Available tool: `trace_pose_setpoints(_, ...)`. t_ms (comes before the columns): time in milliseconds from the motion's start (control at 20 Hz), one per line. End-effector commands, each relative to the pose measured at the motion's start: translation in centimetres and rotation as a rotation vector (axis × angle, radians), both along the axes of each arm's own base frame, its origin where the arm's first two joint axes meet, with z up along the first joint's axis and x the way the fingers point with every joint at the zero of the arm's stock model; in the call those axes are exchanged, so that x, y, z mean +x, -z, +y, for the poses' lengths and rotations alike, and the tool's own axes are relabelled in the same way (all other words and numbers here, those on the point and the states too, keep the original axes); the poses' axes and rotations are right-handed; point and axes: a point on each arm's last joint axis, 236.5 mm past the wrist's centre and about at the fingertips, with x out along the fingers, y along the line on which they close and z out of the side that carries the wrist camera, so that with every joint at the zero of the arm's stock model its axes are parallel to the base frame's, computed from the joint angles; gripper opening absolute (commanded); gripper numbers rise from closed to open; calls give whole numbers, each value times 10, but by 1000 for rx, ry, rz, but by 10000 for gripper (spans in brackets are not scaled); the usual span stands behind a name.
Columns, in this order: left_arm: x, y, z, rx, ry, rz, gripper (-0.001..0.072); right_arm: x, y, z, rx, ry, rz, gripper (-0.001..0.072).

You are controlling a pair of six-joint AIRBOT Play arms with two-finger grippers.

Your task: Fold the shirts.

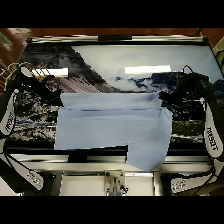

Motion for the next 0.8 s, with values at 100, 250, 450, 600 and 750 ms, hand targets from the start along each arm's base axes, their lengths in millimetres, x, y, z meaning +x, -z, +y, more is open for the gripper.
trace_pose_setpoints(100, -3, 8, -6, 11, -1, 31, 37, 3, 0, 0, -1, 6, -12, 69)
trace_pose_setpoints(250, -4, 9, -6, 14, -14, 47, 204, 5, 0, -1, -2, 13, -18, 222)
trace_pose_setpoints(450, -29, -8, 39, 149, -19, 149, 614, -18, -29, -24, -35, -57, 47, 444)
trace_pose_setpoints(600, -18, -57, 68, 165, -121, 30, 614, -25, -84, -79, -142, 4, -31, 451)
trace_pose_setpoints(750, -28, -95, 87, 177, -163, -43, 615, -71, -114, -125, -169, 61, 13, 451)
